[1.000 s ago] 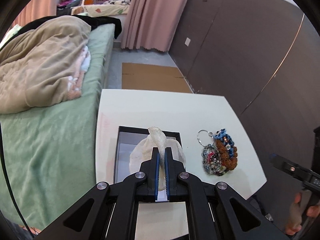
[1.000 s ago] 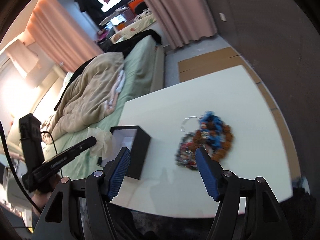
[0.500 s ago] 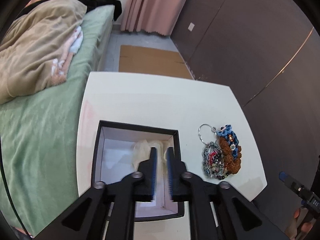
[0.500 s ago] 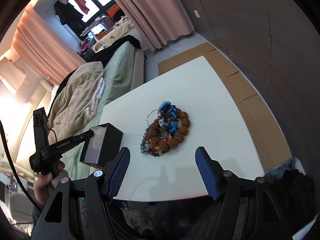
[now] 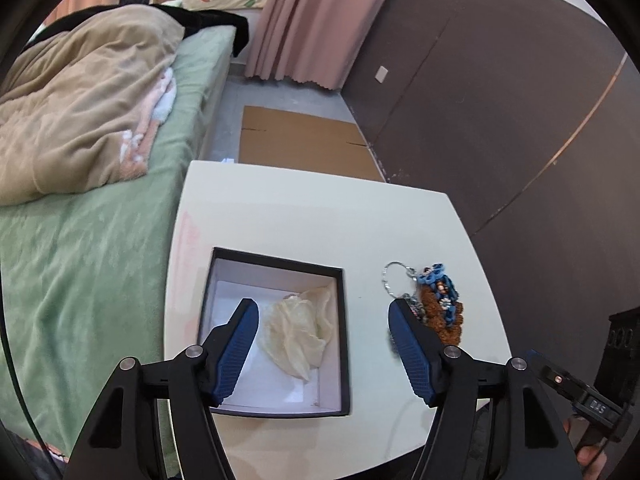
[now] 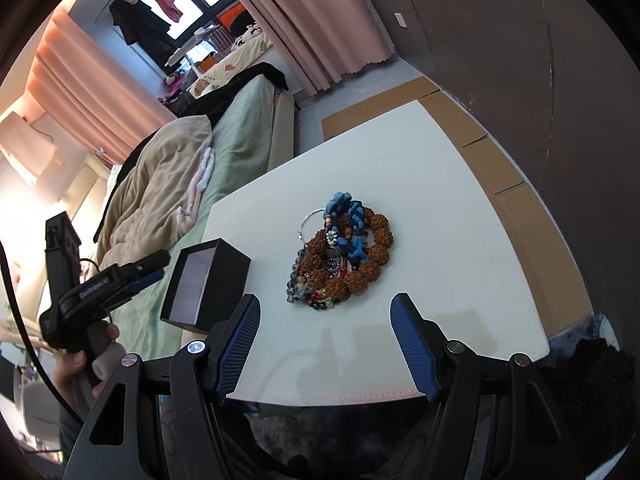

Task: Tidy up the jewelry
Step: 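Grasp the blue beaded bracelet from the pile with the left gripper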

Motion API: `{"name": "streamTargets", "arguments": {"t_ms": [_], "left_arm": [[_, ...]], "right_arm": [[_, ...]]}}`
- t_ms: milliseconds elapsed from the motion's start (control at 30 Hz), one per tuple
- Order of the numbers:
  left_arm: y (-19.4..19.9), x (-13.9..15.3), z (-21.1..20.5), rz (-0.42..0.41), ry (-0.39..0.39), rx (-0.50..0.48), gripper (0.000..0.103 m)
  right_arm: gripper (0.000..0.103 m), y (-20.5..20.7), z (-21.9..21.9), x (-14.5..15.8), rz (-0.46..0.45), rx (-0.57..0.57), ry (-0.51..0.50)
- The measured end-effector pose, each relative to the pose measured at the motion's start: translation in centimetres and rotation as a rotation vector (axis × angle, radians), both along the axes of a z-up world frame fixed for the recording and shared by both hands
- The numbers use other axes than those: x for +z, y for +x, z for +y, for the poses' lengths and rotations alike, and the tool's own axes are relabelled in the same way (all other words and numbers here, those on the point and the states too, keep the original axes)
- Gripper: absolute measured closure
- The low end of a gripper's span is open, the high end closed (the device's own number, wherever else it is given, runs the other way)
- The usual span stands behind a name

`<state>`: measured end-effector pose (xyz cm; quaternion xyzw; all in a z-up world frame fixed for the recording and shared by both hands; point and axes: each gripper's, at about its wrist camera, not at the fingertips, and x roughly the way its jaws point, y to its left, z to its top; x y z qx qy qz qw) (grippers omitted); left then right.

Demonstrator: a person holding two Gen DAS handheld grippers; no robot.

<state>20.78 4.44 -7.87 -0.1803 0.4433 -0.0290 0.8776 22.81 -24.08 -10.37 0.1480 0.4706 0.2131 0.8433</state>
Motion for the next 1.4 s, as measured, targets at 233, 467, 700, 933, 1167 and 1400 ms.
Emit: {"name": "streamTargets", "arguments": {"t_ms": [233,467,700,933,1167,1400], "left_arm": [[0.9,0.8,-3.0,-0.011,0.002,-0.072,0.035],[2.4,1.1,-6.5,-0.008,0.021,-0.138,0.035],[4.2,0.6,-9.6,0.022,0.034,-0.186,0.035],[6.5,-0.5,-12.3,0.063,0.044,-0.209,0.035],[8.7,-2.4,-14.7,0.118,0.058,-0.232,0.042],[10.5,-4.8,-15.8,0.182,0.079,-0.22,0.057]], "right_arm": [[0.035,0.5,-1.2,-0.5,0.021,-0.037,-0.003],[0.012,0.8,-3.2,-0.6,0.028,-0.082,0.026],[0.01,1.1,-4.9,-1.0,0.035,-0.119,0.055],[0.01,1.4,-6.8,-1.0,0.012,-0.132,0.069],[0.01,1.7,-9.0,-1.7,0.02,-0.161,0.079],[0.01,1.9,-10.2,-2.5,0.041,-0.178,0.079]]}}
